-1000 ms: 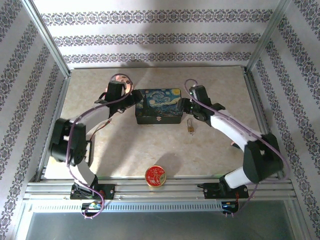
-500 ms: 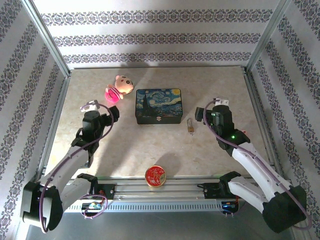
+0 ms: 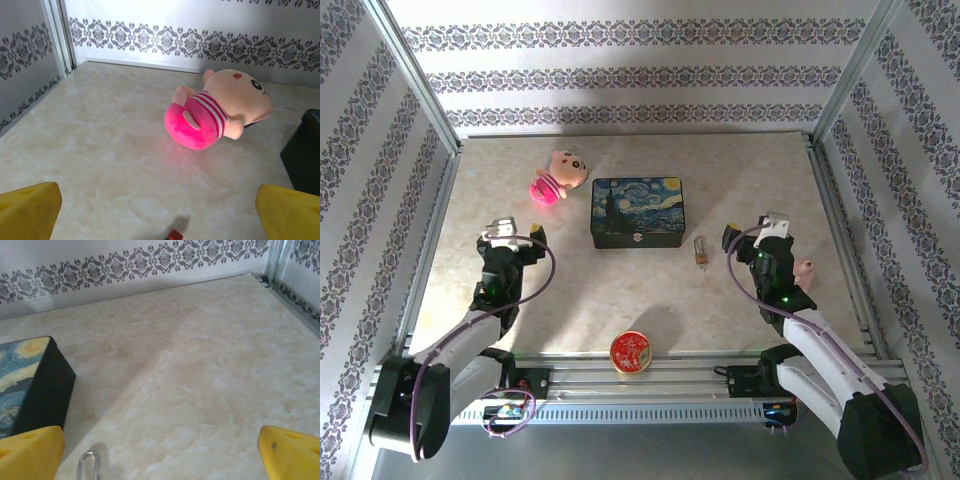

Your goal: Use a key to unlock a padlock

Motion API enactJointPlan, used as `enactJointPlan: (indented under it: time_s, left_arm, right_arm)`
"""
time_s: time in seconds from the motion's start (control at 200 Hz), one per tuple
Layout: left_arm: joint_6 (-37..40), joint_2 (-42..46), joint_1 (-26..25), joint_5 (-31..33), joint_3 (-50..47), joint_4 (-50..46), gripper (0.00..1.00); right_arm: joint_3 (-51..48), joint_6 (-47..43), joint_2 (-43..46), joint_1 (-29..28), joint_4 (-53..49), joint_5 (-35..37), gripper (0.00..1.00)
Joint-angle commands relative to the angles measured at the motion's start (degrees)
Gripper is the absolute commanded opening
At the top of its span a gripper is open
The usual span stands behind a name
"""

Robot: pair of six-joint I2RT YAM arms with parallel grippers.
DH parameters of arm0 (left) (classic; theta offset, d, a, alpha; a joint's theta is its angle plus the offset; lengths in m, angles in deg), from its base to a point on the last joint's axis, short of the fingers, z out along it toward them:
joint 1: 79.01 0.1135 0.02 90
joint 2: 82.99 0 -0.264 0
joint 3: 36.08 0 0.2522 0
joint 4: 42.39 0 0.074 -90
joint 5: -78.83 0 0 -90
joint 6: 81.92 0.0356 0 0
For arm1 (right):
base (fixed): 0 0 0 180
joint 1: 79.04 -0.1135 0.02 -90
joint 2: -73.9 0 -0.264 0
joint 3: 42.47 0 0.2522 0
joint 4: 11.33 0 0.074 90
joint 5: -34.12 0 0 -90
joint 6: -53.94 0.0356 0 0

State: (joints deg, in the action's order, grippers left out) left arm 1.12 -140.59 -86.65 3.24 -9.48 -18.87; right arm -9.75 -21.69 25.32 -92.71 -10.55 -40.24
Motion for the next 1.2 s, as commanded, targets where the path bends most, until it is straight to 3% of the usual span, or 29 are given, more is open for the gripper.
enactJointPlan:
  time_s: [0.0,0.28,0.36,0.46,0.67,0.715,0.8,0.889,1.194]
  left_arm:
    - [5.7,-3.3,2.2,-4.6,-1.0,10.7,0.99]
    - [7.0,-15.8,6.6,-12.0,1.2,18.8,0.99]
    - [6.0,-15.9,8.2,-15.0,3.4,13.5,0.99]
    - [5.8,-18.2,9.7,-20.0,3.4,14.5,0.99]
    - [6.5,-34.2,10.1,-24.3,-0.3,36.4,0.99]
    - [6.4,-35.6,10.4,-25.2,1.3,35.9,0.99]
    - [6.4,-32.7,10.9,-25.4,5.8,22.1,0.99]
    - [6.8,-33.2,10.6,-25.5,9.1,16.8,0.99]
    - [6.5,-33.6,10.6,-24.4,8.8,18.4,0.99]
  right_arm:
    - [-2.3,-4.8,-1.9,0.4,10.1,2.0,0.98]
    - [-5.2,-12.2,-4.9,1.3,19.9,2.3,0.98]
    - [-5.7,-13.1,-6.3,2.3,21.5,1.0,0.98]
    - [-6.5,-13.2,-8.3,3.7,23.9,-0.7,0.98]
    - [-6.8,-13.0,-11.8,5.4,27.2,-3.2,0.98]
    - [-6.8,-13.2,-12.5,5.6,27.8,-3.7,0.98]
    - [-7.1,-13.1,-14.2,6.5,30.0,-4.9,0.98]
    - [-7.4,-12.8,-16.4,7.8,32.4,-6.6,0.98]
    - [-5.7,-13.1,-26.1,11.4,40.6,-12.0,0.98]
